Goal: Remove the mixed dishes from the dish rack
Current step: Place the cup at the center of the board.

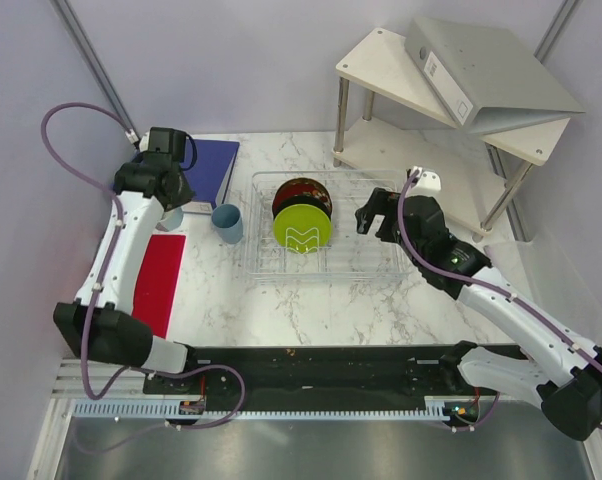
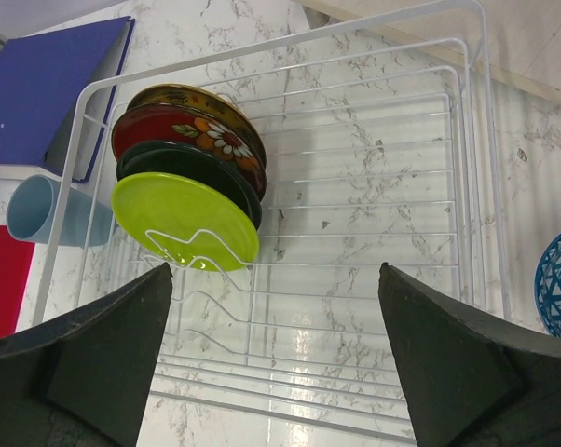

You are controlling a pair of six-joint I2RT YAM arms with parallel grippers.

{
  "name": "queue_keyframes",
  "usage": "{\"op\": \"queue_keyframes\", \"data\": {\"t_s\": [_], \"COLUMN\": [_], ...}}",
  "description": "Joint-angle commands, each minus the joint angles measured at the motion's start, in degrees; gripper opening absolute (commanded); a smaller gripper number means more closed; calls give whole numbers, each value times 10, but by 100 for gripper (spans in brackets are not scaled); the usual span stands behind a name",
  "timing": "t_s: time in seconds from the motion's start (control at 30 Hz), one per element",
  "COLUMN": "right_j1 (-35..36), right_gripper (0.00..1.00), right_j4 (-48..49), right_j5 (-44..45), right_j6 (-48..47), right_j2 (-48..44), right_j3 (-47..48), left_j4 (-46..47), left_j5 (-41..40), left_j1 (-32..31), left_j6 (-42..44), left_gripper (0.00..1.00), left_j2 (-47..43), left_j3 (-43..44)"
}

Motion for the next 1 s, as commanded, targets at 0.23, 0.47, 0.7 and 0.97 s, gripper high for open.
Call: {"op": "queue_keyframes", "data": {"t_s": [0.23,0.47,0.7,0.97], "right_j1": [2,1,1,1], "right_gripper": [98,98,98,98], "right_j4": [-6,-6,-4,-3], "right_j5": [0,-4,-15,-12], "right_j6": [-23,-26,-18,-18], "right_j2": [-29,-2,14,22], "right_j3": [-19,-20,-18,-17], "left_j4": [126,219,269,256], "left_j5": [115,153,148,114], "left_j1": [54,55,58,59], "left_j6": [-22,-22,-12,-3], "left_gripper": [2,2,2,8], "left_j2": [121,161,195,201], "left_j3": [-44,-103,-121,-111]}}
